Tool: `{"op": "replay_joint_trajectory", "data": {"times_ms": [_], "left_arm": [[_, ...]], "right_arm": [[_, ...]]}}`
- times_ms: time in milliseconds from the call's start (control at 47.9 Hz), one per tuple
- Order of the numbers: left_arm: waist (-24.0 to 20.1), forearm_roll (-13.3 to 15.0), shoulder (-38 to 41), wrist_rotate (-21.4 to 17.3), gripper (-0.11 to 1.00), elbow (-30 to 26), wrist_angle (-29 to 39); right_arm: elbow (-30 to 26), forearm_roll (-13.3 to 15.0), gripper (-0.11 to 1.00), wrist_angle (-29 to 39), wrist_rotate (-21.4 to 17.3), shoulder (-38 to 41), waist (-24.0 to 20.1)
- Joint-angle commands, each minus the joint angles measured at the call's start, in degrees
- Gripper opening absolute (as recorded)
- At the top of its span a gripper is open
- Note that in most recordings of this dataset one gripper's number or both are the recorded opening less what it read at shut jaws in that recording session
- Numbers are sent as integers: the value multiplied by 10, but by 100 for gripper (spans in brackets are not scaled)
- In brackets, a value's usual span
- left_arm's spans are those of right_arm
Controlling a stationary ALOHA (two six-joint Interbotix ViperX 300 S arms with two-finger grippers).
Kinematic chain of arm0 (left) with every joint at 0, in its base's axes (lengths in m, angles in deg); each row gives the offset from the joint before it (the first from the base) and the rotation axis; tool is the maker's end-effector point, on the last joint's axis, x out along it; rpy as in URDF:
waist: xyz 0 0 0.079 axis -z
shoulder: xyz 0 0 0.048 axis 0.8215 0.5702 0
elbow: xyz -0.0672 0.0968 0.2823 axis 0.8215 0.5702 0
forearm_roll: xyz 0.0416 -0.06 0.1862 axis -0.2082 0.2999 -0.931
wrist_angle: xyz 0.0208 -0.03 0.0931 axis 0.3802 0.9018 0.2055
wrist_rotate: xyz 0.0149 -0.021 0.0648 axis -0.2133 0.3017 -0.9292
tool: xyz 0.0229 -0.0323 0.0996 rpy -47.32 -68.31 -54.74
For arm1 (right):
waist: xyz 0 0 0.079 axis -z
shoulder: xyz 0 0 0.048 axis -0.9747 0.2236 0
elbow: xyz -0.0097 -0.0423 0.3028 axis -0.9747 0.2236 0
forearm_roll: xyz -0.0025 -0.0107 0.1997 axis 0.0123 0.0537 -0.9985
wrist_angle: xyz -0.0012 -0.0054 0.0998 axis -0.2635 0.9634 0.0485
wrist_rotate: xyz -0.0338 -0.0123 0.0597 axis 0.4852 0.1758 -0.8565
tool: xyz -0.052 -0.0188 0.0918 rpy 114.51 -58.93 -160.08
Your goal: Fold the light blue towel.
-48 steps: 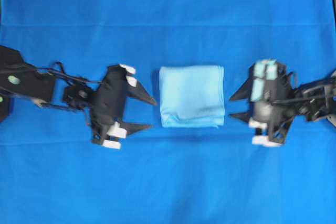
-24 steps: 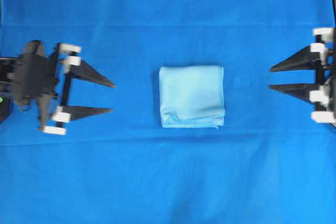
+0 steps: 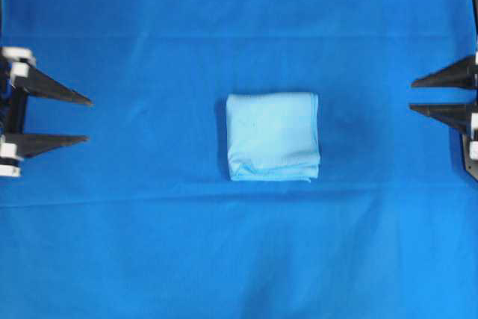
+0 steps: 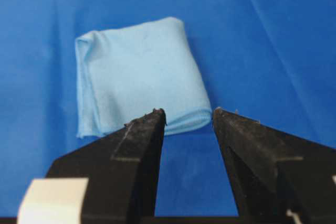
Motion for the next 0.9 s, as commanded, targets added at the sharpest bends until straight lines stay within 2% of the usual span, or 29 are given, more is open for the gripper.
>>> {"op": "replay_joint_trajectory", "data": {"times_ms": [0, 125, 501, 877], "left_arm": [[-4, 0, -18, 2, 55, 8, -2], [-4, 1, -33, 3, 55, 24, -3], [-24, 1, -34, 3, 55, 31, -1], [-24, 2, -34, 3, 55, 32, -1]], "right_arm": [[2, -1, 49, -33, 1, 4, 17], [4, -1, 49, -54, 1, 12, 25], [3, -2, 49, -54, 1, 11, 25], [4, -2, 49, -54, 1, 12, 25]]}}
